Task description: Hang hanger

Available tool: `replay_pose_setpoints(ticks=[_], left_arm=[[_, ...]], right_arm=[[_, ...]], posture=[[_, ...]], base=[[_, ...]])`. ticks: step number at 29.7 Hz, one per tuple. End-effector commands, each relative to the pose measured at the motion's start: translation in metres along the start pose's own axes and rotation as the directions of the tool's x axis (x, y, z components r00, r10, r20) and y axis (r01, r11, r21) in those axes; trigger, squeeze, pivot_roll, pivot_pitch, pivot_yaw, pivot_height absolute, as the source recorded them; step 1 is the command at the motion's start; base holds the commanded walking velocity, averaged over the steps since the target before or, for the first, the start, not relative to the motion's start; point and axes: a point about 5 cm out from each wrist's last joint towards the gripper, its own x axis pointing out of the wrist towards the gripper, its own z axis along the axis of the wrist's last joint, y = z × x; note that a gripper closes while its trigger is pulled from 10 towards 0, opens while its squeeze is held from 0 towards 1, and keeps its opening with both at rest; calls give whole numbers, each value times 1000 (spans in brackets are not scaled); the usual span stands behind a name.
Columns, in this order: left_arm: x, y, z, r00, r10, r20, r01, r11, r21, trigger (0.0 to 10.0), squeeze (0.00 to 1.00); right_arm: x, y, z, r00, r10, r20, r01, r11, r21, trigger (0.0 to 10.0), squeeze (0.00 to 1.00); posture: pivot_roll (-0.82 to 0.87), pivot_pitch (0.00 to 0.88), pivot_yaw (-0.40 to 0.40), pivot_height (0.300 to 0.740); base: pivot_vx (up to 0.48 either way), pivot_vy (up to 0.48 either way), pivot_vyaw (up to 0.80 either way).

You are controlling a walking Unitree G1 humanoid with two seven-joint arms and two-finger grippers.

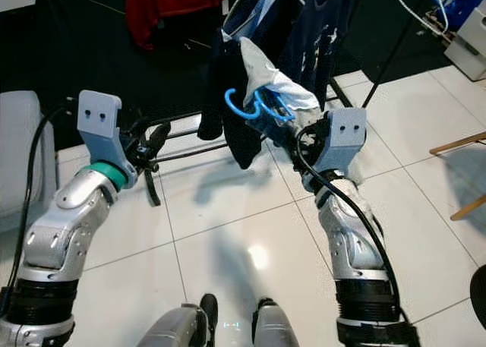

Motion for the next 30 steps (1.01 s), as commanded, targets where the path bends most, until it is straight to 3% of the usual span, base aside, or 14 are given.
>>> replay_pose_setpoints(ticks=[1,3,5,6,8,11,12,13,14,16,19,22,30], left_arm=[[-3,-2,-1,1000,3,2,-3,1000,6,10000,0],[-4,-3,-1,1000,3,4,-3,1000,6,10000,0],[-5,-3,-2,1000,3,5,-3,1000,3,10000,0],[-5,-2,-3,1000,14,-10,-15,998,-56,10000,0],[-5,-2,-6,999,24,-32,-28,990,-136,10000,0],[-4,-1,-8,998,34,-43,-41,983,-181,10000,0],[-3,0,-9,998,39,-47,-48,978,-202,10000,0],[-2,2,-9,997,53,-53,-64,970,-235,10000,0],[-2,2,-9,997,53,-53,-64,970,-235,10000,0],[-1,5,-8,997,61,-52,-72,971,-226,10000,0],[-1,10,-8,995,77,-58,-88,971,-221,10000,0],[-3,15,-8,995,85,-53,-95,968,-230,10000,0],[-7,12,-9,997,70,-37,-75,982,-176,10000,0]], right_arm=[[1,2,7,999,15,38,-18,997,71,10000,0],[5,4,10,998,29,62,-41,979,201,10000,0],[6,4,11,997,34,70,-50,970,239,10000,0],[5,5,11,996,52,71,-73,939,336,10000,0],[4,7,9,994,92,53,-106,896,431,10000,0],[2,7,6,994,104,26,-106,915,389,10000,0],[1,7,4,994,109,26,-110,904,413,10000,0],[-1,7,3,992,119,33,-120,856,503,10000,0],[-1,7,3,992,119,33,-120,856,503,10000,0],[-2,7,2,992,119,43,-123,821,558,10000,0],[-2,6,-3,995,104,10,-93,832,547,10000,0],[-8,1,-12,996,68,-48,-43,915,401,10000,0],[-20,-2,-18,997,70,-25,-52,891,452,10000,0]], posture=[[-104,156,82,740],[-99,151,79,740],[-99,151,79,740],[-98,143,73,740],[-101,138,72,740],[-102,134,73,740],[-101,132,73,740],[-99,127,77,740],[-99,127,77,740],[-98,125,78,740],[-94,119,84,740],[-84,113,90,740],[-73,107,99,740]], base=[[0,0,0],[0,0,0],[0,0,0],[0,0,0],[0,0,0],[0,0,0],[0,0,0],[0,0,0],[0,0,0],[0,0,0],[0,0,0],[0,0,0],[0,0,0]])
